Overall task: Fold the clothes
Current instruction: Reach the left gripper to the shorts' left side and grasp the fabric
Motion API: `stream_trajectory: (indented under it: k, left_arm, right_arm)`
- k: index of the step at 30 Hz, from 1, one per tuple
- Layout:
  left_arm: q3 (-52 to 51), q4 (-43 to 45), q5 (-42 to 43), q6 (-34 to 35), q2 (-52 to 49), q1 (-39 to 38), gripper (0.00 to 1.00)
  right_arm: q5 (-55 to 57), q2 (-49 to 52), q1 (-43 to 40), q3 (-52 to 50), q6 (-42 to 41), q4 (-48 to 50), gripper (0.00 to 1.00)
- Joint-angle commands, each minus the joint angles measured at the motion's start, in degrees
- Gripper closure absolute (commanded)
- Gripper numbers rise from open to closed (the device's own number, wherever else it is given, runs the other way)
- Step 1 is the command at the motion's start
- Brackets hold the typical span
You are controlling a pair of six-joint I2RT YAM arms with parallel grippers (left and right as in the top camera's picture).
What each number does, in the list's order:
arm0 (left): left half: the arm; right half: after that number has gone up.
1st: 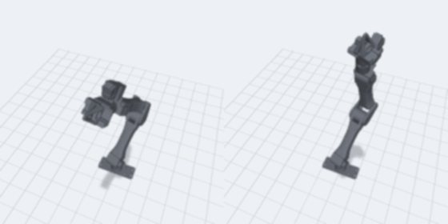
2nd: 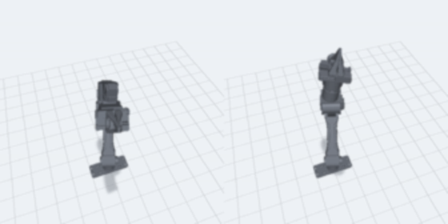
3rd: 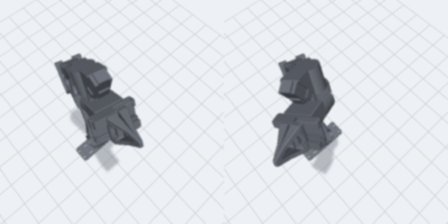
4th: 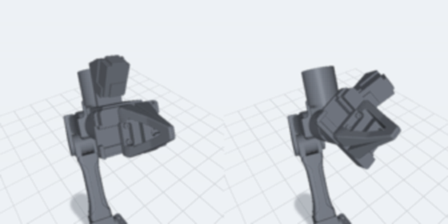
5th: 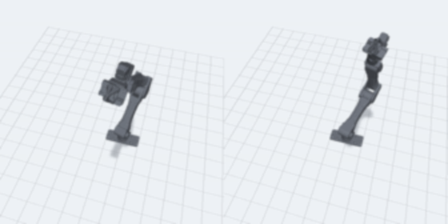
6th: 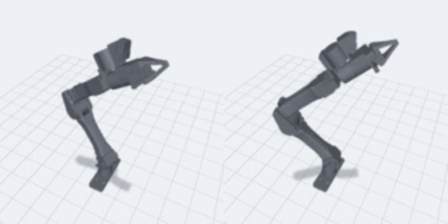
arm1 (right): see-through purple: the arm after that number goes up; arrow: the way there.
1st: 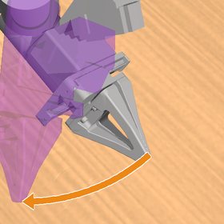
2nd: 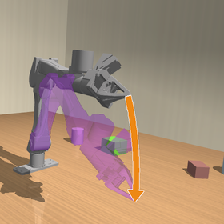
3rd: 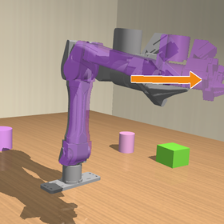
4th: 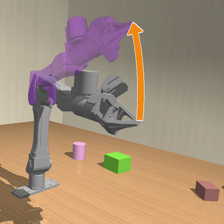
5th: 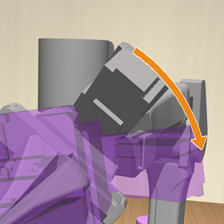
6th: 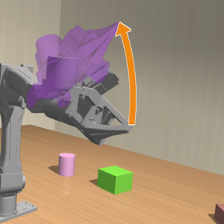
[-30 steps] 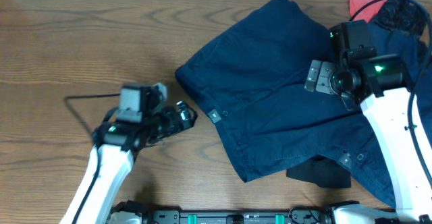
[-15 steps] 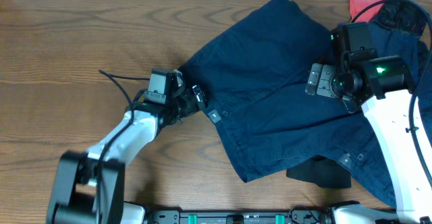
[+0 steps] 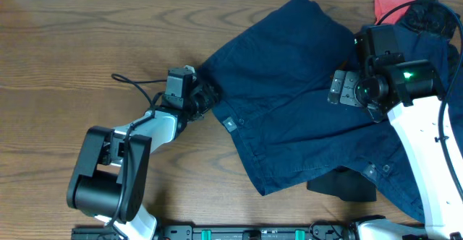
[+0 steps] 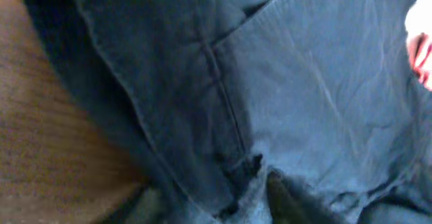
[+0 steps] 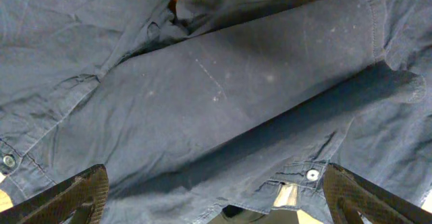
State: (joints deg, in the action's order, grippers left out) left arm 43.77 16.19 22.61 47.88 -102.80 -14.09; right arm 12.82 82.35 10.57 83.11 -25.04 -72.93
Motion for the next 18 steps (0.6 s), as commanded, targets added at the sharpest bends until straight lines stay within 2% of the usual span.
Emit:
stream_trajectory:
  k: [1, 2, 9, 18]
  left_arm:
    - [-0.74, 1.88, -0.20, 0.63, -1.05, 0.17, 0.85]
    - [-0.74, 2.80, -0.28, 0.13, -1.05, 0.42, 0.94]
    - [0.74, 3.67, -1.38, -0.24, -0.98, 5.73, 0.94]
    - [11.85, 2.91, 6.86, -0.83, 0.17, 20.52, 0.94]
  right_arm:
    - [0.26, -0.70, -0.44, 0.46, -0.63, -0.17, 0.01]
    - [0.24, -0.70, -0.44, 0.46, -0.63, -0.20, 0.01]
    - [0.28, -0.70, -0.46, 0.46, -0.61, -0.39, 0.01]
    - [0.70, -0.70, -0.55, 0.46, -0.61, -0.37, 0.01]
